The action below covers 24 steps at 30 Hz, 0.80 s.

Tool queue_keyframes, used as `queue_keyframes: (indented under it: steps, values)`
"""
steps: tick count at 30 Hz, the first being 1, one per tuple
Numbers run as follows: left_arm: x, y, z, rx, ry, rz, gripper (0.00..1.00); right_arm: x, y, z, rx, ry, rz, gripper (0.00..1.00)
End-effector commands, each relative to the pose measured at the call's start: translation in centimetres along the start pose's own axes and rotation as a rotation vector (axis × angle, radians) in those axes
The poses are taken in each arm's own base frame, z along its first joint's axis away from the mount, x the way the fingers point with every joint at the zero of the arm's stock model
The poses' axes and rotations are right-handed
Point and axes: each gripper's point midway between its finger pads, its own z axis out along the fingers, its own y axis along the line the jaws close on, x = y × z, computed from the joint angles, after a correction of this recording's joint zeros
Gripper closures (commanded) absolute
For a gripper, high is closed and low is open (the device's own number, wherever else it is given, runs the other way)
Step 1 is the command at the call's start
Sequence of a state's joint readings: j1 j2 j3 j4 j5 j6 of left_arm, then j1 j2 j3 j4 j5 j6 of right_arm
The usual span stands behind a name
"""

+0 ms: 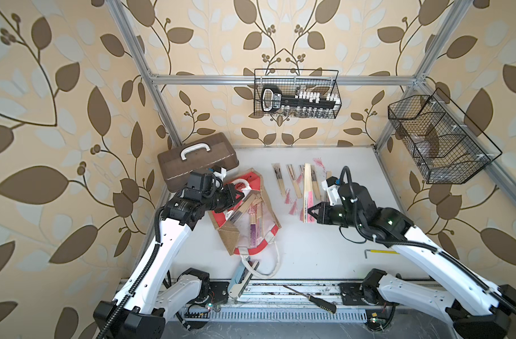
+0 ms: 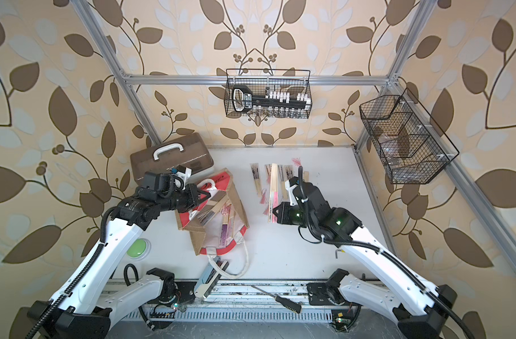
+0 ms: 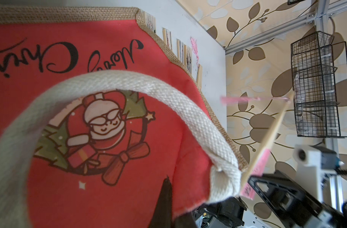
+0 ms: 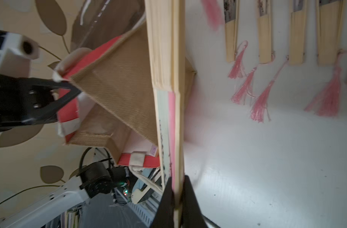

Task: Take out the folding fans from the tote bags
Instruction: Place the folding fan at the center of the board.

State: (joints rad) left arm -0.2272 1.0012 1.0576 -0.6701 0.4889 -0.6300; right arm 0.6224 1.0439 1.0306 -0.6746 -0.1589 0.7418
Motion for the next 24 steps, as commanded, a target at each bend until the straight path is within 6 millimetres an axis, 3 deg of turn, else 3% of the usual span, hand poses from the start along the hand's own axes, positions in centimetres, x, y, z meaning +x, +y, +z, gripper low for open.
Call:
queue_keyframes:
  steps: [1,6,11,16,24]
  values:
    - [-0.5,0.0,-0.4,-0.005,-0.02,0.025,1.0,-1.6,-2.0,1.0,0.007,0.042,-0.007,0.92]
    - [-0.6,-0.1,-0.4,-0.002,-0.018,0.03,1.0,-5.2,-9.9,2.2,0.14,0.017,0.102,0.93]
    - [-0.6,0.0,-0.2,-0.001,-0.01,0.033,1.0,-7.3,-16.8,2.8,0.214,0.02,0.222,0.93]
    - [-0.7,-0.1,-0.2,0.0,-0.003,0.041,1.0,-8.7,-21.2,3.7,0.303,0.092,0.219,0.93]
    - [-0.6,0.0,0.1,0.005,0.004,0.04,1.0,-9.8,-25.7,6.1,0.439,0.261,0.187,0.93]
